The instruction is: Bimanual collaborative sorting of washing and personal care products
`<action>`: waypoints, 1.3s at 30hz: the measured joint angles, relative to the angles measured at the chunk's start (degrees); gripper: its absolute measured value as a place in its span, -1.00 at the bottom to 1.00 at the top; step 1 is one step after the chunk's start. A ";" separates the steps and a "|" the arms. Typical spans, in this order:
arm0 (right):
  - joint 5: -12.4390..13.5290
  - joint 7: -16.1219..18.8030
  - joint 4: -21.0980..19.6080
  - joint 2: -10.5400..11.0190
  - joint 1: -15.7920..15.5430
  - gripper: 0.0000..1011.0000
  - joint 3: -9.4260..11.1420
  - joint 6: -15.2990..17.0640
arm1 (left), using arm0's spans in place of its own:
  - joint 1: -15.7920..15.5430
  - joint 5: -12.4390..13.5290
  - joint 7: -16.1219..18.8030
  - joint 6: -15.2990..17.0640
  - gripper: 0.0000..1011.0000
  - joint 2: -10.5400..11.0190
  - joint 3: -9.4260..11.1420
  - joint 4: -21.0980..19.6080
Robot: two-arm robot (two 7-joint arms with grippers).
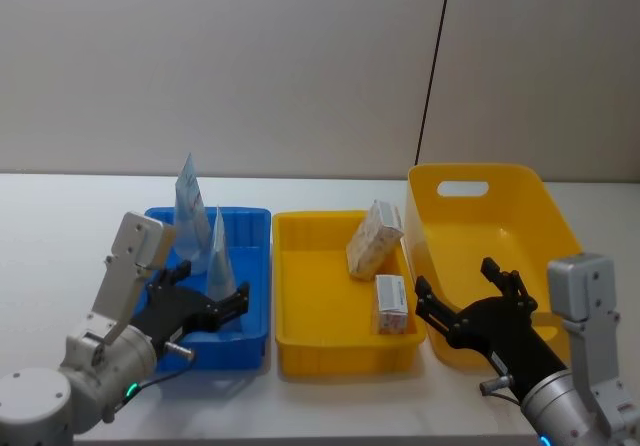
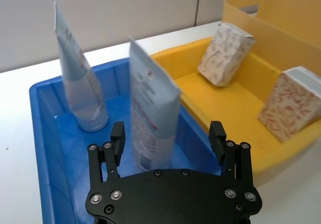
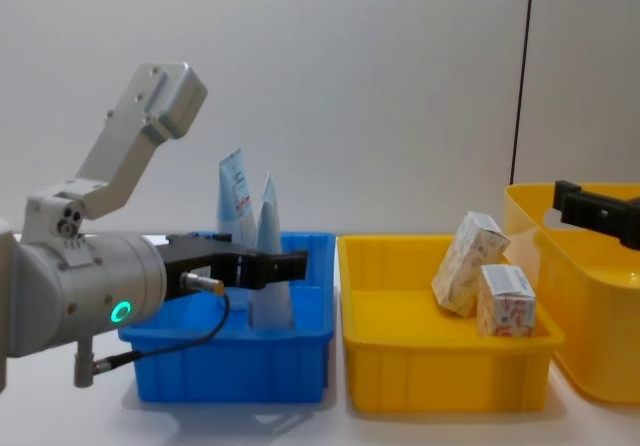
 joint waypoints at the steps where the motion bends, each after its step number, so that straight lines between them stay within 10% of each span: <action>1: 0.00 0.00 0.00 0.00 0.00 0.98 0.00 0.00 | -0.20 0.08 0.08 -0.03 0.98 -0.13 -0.02 0.39; 24: 0.00 0.00 0.00 0.00 0.00 0.98 0.00 0.00 | -9.47 0.21 -0.56 -5.22 0.94 -6.54 -1.83 18.82; 39: 0.00 0.00 0.00 0.00 0.00 0.98 0.00 0.00 | -11.29 0.06 -0.98 -6.50 0.16 -7.80 -2.24 22.38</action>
